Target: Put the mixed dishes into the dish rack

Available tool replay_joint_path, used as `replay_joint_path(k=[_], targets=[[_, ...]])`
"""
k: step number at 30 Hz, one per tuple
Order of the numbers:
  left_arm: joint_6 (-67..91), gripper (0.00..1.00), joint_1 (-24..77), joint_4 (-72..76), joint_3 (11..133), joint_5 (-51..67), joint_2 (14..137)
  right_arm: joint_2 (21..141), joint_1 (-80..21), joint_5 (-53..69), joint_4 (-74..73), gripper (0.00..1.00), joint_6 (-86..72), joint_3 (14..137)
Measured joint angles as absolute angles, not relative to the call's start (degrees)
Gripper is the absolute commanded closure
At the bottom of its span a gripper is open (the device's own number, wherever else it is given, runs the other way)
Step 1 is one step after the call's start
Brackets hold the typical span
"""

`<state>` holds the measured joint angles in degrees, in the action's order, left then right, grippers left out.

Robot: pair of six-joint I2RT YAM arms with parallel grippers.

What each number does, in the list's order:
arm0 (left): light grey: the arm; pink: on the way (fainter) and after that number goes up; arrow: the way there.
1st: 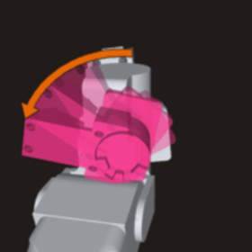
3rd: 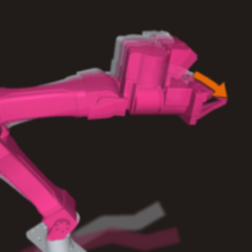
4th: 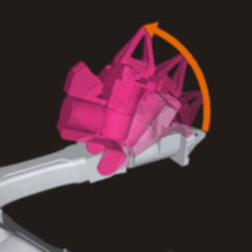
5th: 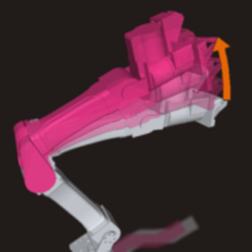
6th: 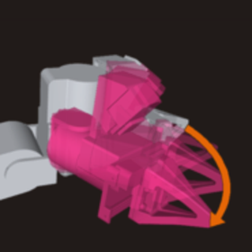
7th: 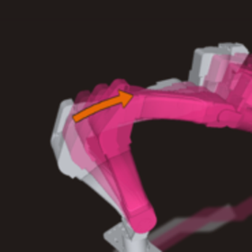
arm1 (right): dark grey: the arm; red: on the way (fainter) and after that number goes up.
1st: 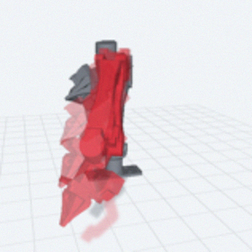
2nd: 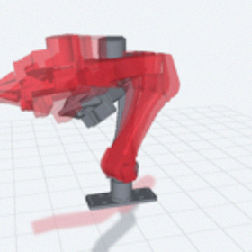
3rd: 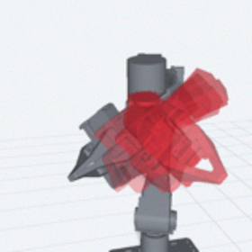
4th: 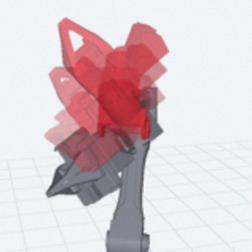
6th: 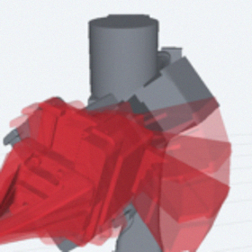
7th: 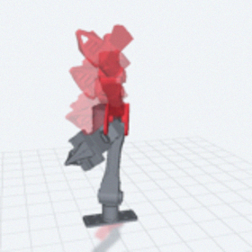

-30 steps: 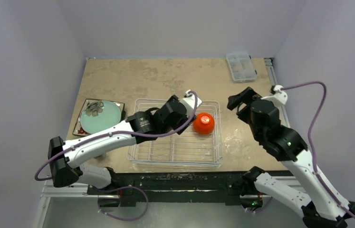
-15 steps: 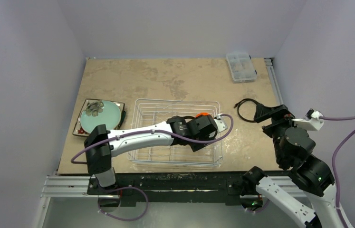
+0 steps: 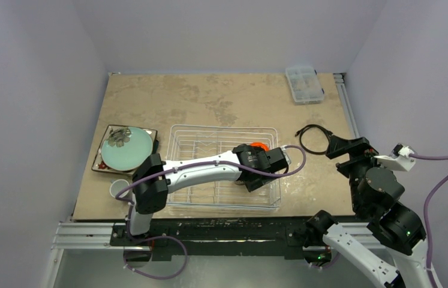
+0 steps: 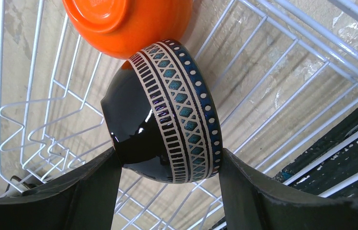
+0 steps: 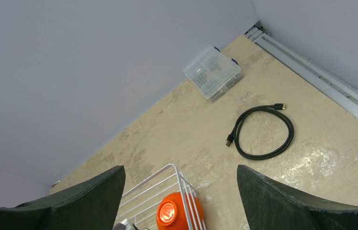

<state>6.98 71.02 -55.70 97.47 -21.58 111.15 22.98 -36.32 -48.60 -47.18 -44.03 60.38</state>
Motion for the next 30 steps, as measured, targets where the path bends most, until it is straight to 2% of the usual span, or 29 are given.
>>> replay_joint_path(k=[7,15,22,27,30], targets=[[8.21,0.77,71.64,-57.12,98.87,-22.06,111.87,22.70,-36.32,-48.60,-47.18,0.13,-43.86,59.70],[10.13,0.54,72.05,-57.47,99.90,-19.14,112.42,22.70,-36.32,-48.58,-47.16,0.14,-43.83,59.64],[10.50,0.43,72.10,-57.32,99.92,-18.61,112.44,22.74,-36.32,-48.56,-47.16,0.14,-43.70,59.64],[10.44,0.12,72.14,-56.69,99.92,-18.20,112.44,22.87,-36.32,-48.56,-47.13,0.14,-43.42,59.64],[10.92,0.05,72.23,-56.23,99.92,-16.49,112.44,22.92,-36.32,-48.56,-47.13,0.14,-43.38,59.64]])
